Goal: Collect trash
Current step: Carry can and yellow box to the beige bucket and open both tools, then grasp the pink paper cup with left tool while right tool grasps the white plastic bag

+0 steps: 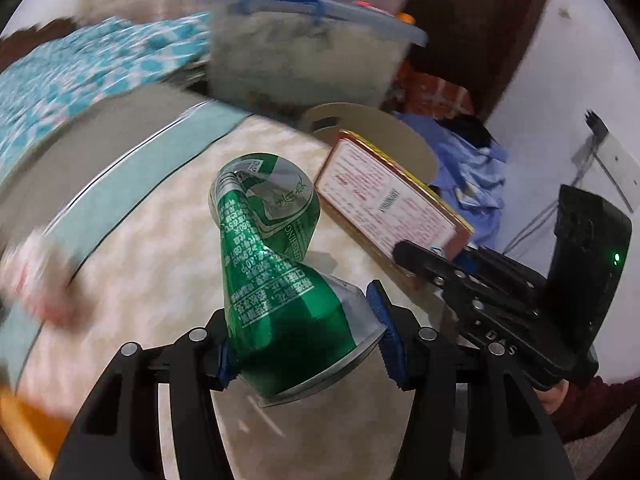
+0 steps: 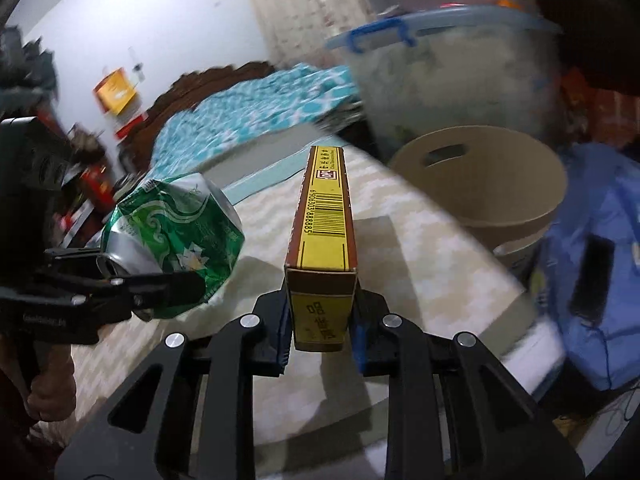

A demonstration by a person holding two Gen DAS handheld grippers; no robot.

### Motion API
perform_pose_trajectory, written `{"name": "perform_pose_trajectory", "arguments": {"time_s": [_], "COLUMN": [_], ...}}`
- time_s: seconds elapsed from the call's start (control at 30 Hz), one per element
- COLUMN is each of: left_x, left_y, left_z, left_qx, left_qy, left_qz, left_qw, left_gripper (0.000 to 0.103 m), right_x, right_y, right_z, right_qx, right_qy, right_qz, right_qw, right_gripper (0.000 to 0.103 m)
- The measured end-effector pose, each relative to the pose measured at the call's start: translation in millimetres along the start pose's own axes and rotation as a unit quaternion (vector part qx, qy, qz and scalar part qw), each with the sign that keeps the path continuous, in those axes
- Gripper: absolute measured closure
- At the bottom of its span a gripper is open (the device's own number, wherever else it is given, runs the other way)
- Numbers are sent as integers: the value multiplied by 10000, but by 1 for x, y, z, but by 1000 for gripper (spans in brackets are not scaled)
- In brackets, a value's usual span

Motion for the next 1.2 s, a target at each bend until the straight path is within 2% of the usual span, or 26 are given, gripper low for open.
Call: {"name": "perform_pose_trajectory", "arguments": {"time_s": [0.17, 0.27, 0.33, 0.37, 0.4, 0.47, 0.5, 0.6, 0.73, 0.93, 1.1, 1.2], "left_x": [32, 46, 51, 52, 51, 48, 48, 46, 43, 12, -43, -84], "left_y": [46, 72, 88, 96, 101, 101, 97, 77, 36, -46, -117, -156], "left_z": [52, 81, 98, 106, 114, 124, 125, 123, 111, 73, 24, -19], "left_qx": [-226, -332, -374, -374, -339, -207, -171, 28, 364, 886, 1224, 1357], "left_qy": [411, 600, 698, 740, 745, 699, 639, 479, 406, 46, -523, -971], "left_qz": [-302, -344, -231, -89, 65, 226, 201, 84, 0, -97, 189, 568], "left_qw": [9984, 9971, 9966, 9965, 9966, 9971, 9976, 9988, 9985, 9960, 9909, 9843], "left_gripper": [50, 50, 49, 38, 23, 21, 21, 21, 21, 21, 21, 21], "right_x": [58, 89, 103, 112, 118, 124, 125, 123, 111, 72, 21, -14], "right_y": [9, 16, 21, 23, 21, 14, 5, -7, -16, -21, -7, 9], "right_z": [34, 53, 59, 62, 65, 70, 73, 72, 71, 68, 59, 50], "right_qx": [59, 69, 15, 8, 82, 299, 472, 662, 770, 779, 510, 202], "right_qy": [503, 789, 911, 1046, 1191, 1353, 1359, 1334, 1400, 1277, 967, 810], "right_qz": [-329, -521, -602, -680, -704, -730, -796, -872, -773, -487, -131, 209], "right_qw": [9982, 9955, 9940, 9922, 9904, 9877, 9864, 9850, 9841, 9876, 9939, 9963], "right_gripper": [77, 77, 75, 73, 64, 46, 44, 44, 44, 44, 44, 44]}}
Point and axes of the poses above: each gripper's, at about its wrist camera, not at the fingertips, and y roughly the way its jaws point, x to its right, z to its top, the point moved 9 cm from there along y, roughly the way its jaws point, and after that the axes turned 1 degree about -x, right-handed, at the moved point
